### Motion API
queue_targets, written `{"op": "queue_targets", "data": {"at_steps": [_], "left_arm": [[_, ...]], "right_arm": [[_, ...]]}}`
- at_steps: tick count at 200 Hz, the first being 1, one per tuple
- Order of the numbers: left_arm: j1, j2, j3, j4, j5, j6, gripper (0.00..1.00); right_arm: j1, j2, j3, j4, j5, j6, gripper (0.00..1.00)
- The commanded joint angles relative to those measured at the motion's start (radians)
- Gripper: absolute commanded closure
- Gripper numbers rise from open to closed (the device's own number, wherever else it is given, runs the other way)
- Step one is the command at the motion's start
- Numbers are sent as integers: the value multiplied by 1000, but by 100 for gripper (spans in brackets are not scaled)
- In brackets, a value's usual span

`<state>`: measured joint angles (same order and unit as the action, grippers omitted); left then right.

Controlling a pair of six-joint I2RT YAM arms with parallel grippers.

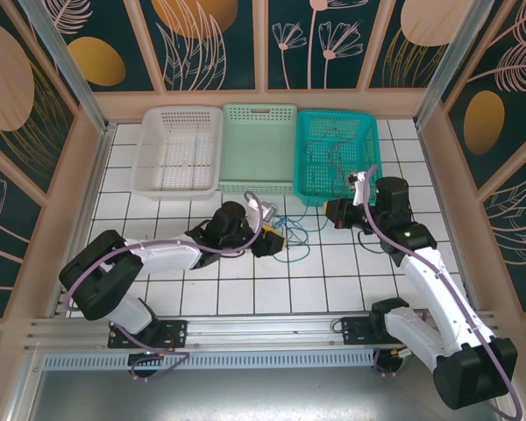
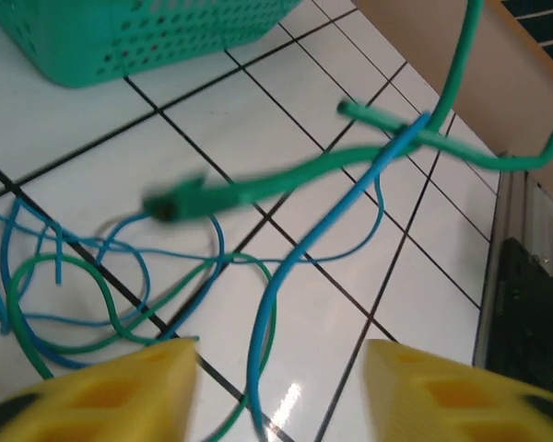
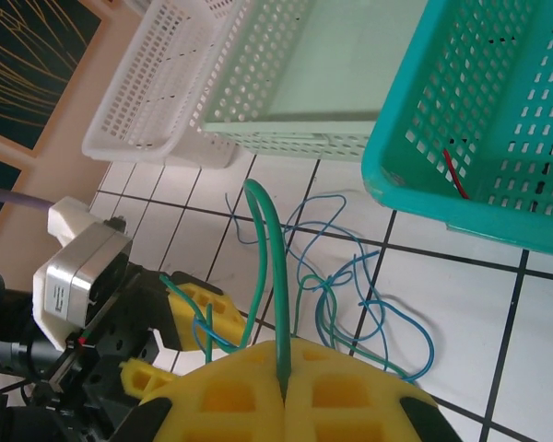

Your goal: Untangle the cables

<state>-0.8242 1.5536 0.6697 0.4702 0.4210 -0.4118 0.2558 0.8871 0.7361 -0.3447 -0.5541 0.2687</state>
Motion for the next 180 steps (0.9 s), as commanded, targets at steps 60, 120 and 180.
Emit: {"op": "queue_targets", "data": {"at_steps": [60,120,180], "left_arm": [[11,-187,-13,-38,-366,43,100],[103,-355,-19,-155,-563,23,100],[122,-293,-63,-223,-429,-11,100]], "right_arm": [[-9,3,-18,-23,1,-9,100],[50,35,-63,-28,-131,-58,100],[59,-50,-61,19,-89,-58,100]]}}
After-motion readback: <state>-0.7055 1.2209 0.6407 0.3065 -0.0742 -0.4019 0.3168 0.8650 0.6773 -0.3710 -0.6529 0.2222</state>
